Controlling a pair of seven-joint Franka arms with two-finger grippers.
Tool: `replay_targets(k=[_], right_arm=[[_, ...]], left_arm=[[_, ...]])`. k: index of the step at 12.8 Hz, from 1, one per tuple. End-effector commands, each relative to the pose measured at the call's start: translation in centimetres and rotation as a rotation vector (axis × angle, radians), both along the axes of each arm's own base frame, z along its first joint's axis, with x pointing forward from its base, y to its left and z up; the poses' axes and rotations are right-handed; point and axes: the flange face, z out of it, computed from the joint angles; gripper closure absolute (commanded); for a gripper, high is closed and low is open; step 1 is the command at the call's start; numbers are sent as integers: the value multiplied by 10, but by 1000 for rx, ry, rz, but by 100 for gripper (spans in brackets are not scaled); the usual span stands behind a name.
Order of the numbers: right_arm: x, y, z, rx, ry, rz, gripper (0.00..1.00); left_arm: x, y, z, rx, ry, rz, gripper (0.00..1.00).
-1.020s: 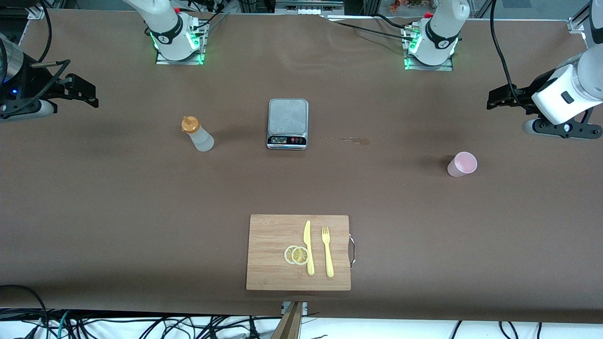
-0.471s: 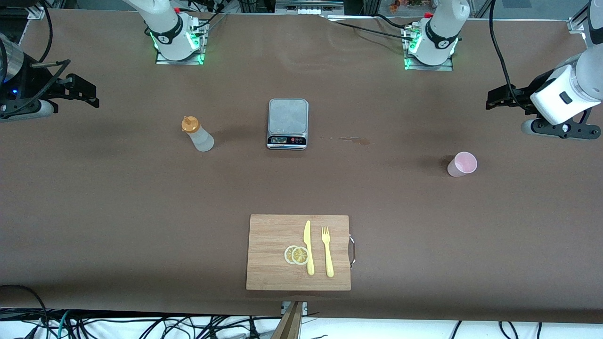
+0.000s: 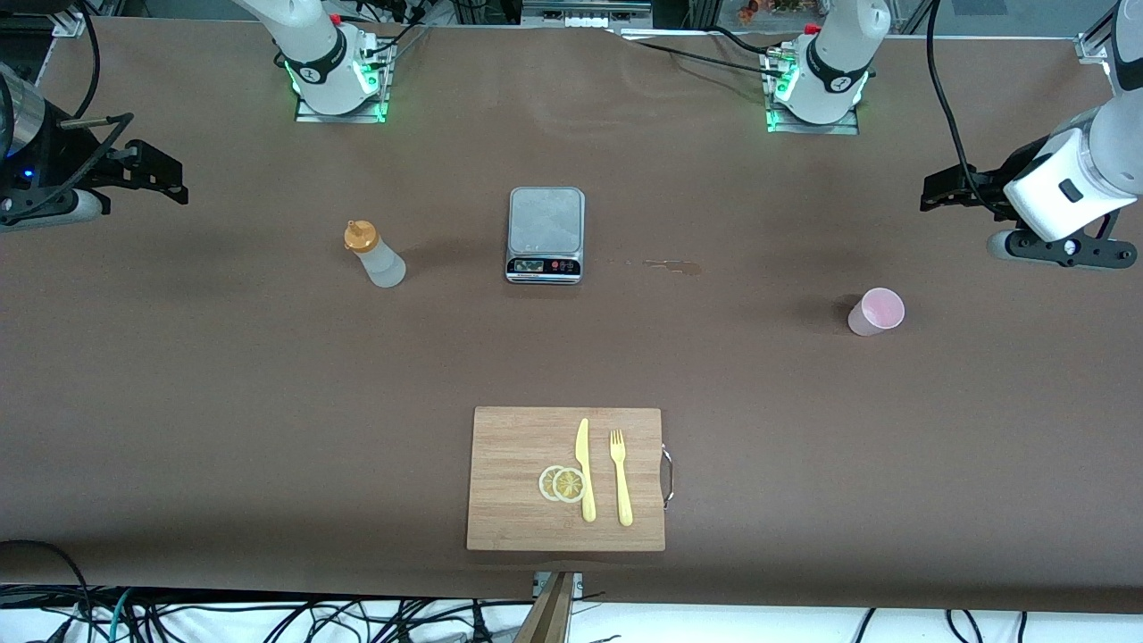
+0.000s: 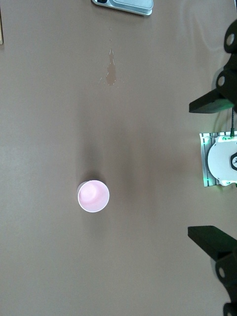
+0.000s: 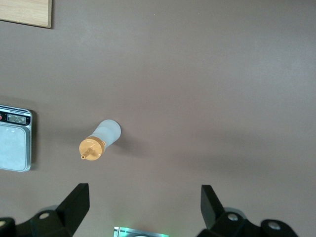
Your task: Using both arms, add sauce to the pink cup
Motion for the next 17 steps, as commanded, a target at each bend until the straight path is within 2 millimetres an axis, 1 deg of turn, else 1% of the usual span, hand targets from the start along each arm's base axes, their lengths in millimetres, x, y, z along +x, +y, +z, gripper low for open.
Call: replay_targets(k=[1,2,3,5,7,10,12,14,15,17], right_arm=[[-2,0,3,15,7,-17,0],[-1,0,4,15,5,-17,0],[-1,0,4,15,5,-17,0],[-1,0,4,15,5,-17,0],[-1,0,4,15,5,-17,0],[-1,0,4,15,5,-17,0],[-1,0,4,15,4,-17,0],[-1,0,4,15,4,-17,0],[-1,0,4,15,4,-17,0],[-1,0,4,15,4,-17,0]], left_arm=[[11,27,-17,8,11,33,0],[16,32,-23,4,3,15,0],[17,34,-34,-8,8,-47,0],[20,37,-61,18,8,-101,0],[19,46,-94,20,6,-91,0],[12,53,-147,51,2,-103,0],[4,70,-180,50,-21,-94,0],[-1,80,-201,43,-42,-112,0],[-5,82,-214,44,-56,-112,0],[-12,92,-238,49,-104,-97,1]])
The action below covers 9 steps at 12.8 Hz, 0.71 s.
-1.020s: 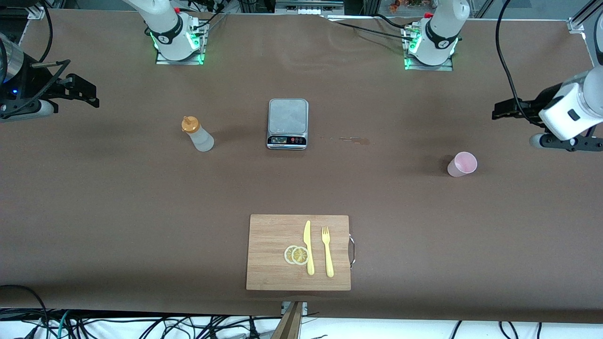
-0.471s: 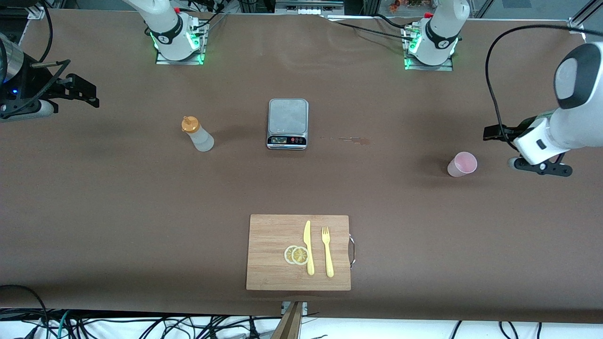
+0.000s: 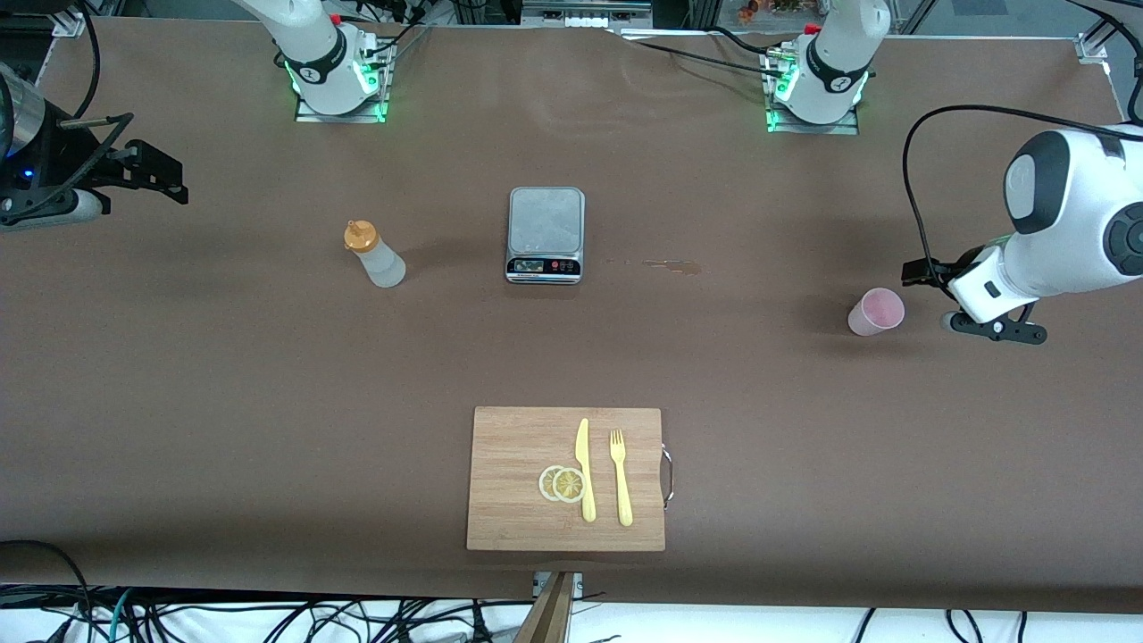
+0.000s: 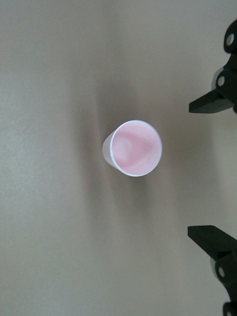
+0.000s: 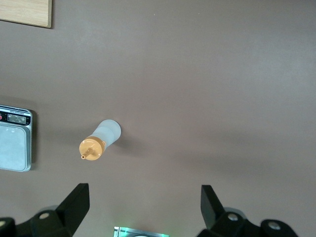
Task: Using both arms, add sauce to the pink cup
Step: 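Move the left gripper down over the pink cup and grasp it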
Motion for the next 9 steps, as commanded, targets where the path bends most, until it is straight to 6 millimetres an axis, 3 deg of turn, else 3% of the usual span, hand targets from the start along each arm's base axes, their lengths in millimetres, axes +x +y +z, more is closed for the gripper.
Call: replay_targets(k=[1,9], right_arm=[[-1,0,3,14,5,-16,0],[-1,0,4,14,3,-16,0]], left_arm=[[-14,8,-23,14,-57,-24,1],[-11,15,-95,16,-89,-20,1]])
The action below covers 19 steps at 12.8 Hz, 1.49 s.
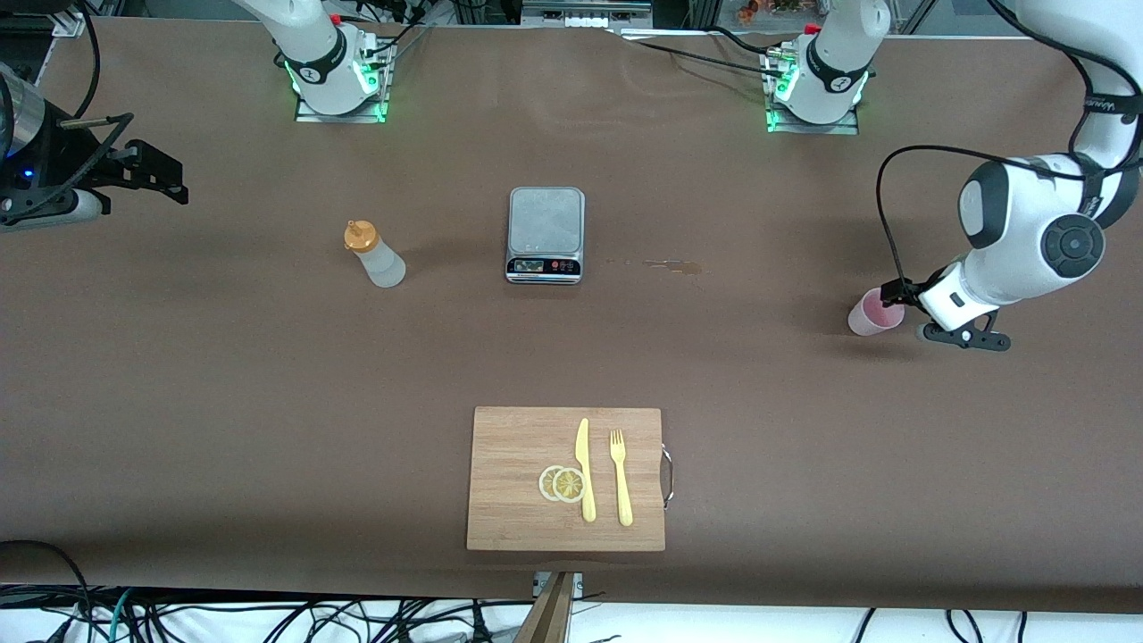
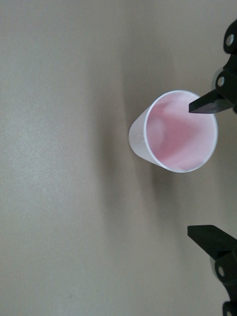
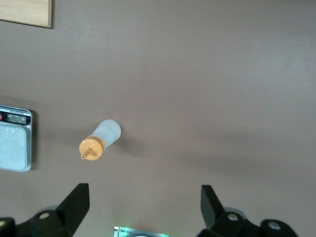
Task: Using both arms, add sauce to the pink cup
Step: 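Move the left gripper down over the pink cup and grasp it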
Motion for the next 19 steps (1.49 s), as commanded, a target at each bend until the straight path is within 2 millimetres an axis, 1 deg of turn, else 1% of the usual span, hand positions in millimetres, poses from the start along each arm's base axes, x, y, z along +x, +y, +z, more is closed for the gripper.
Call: replay_targets(k=[1,3,5,10,13,14,17,19], right_arm=[[-1,0,4,14,3,-16,0],[-1,0,4,14,3,-16,0],[-1,0,4,14,3,-16,0],[-1,0,4,14,3,-16,0],[-1,-2,4,14,3,-19,0],[-1,-3,3,14,6,-21,0],[0,-4,3,14,8,-23,0],[0,-4,3,14,5,-21,0]], left_arm=[[0,11,-10,14,-7,-15,1],[0,12,-12,14,-6,-15,1],[-2,18,-15,10,1,-22,1],[-7,19,-20,6,12,-25,2],[-11,18,-25,4,2,-24,7],[-12,17,-28,3,7,-25,13],[-11,16,-26,5,8,-14,43],[-11,16,-25,5,8,-11,60]])
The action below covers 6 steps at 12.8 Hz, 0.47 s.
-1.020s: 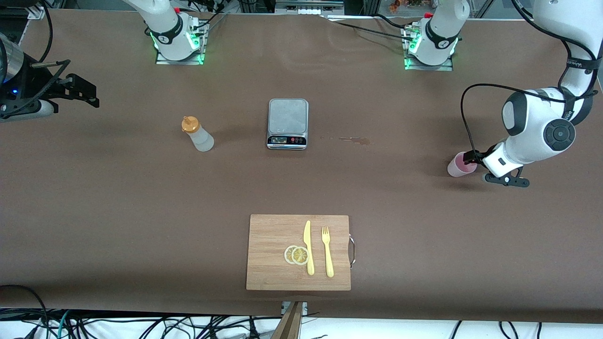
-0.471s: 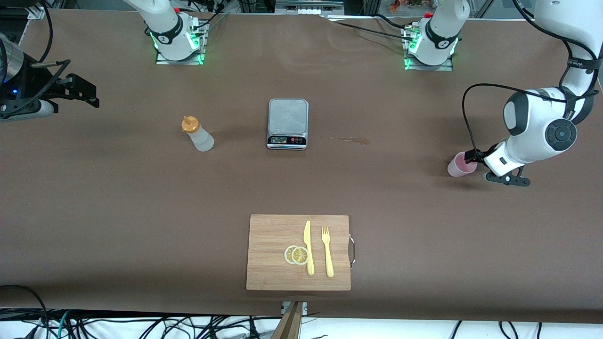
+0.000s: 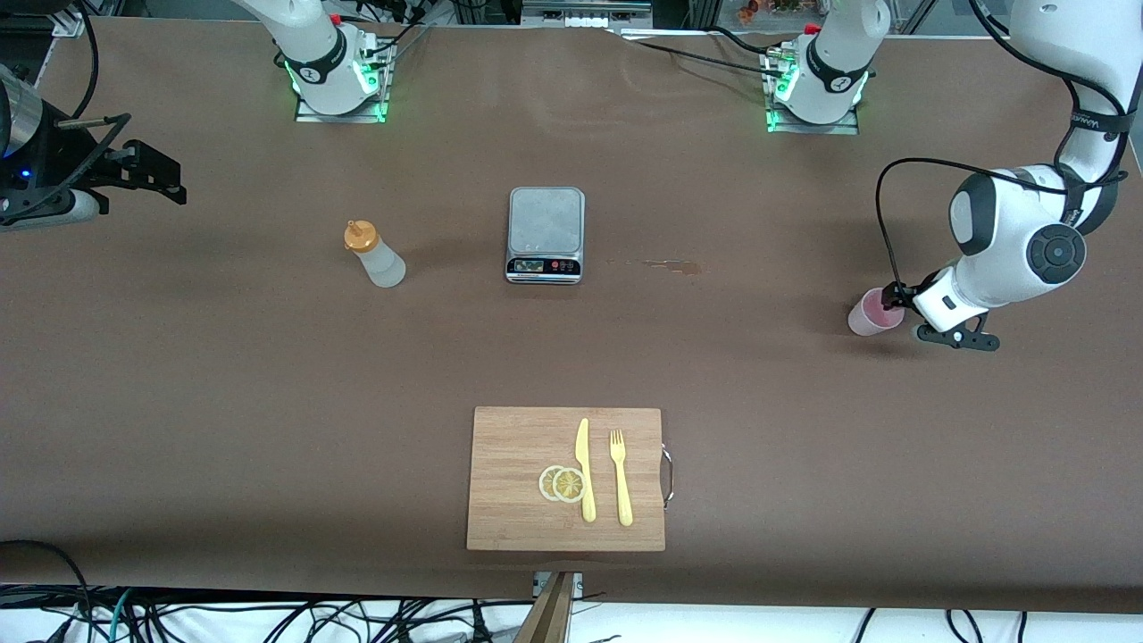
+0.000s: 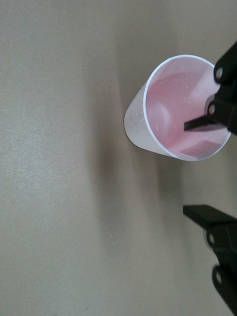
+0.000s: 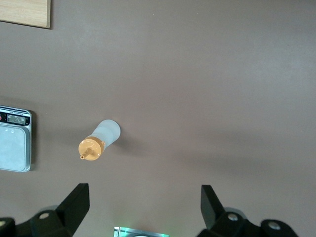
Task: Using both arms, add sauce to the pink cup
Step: 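Lift the pink cup with the left gripper and carry it to the scale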
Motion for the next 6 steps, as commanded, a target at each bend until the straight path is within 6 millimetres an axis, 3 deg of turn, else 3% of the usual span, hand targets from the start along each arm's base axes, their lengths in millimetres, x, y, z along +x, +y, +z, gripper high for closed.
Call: replay_targets(k=[1,4,6], right_arm=[[0,-2,3,14,4,-16,0],[0,-2,3,14,4,-16,0],[0,-2,3,14,6,-16,0]], left_arm=[[1,2,2,8,-8,-12,71],[1,2,2,8,-8,-12,98],[4,0,5,7,-14,-9,100]])
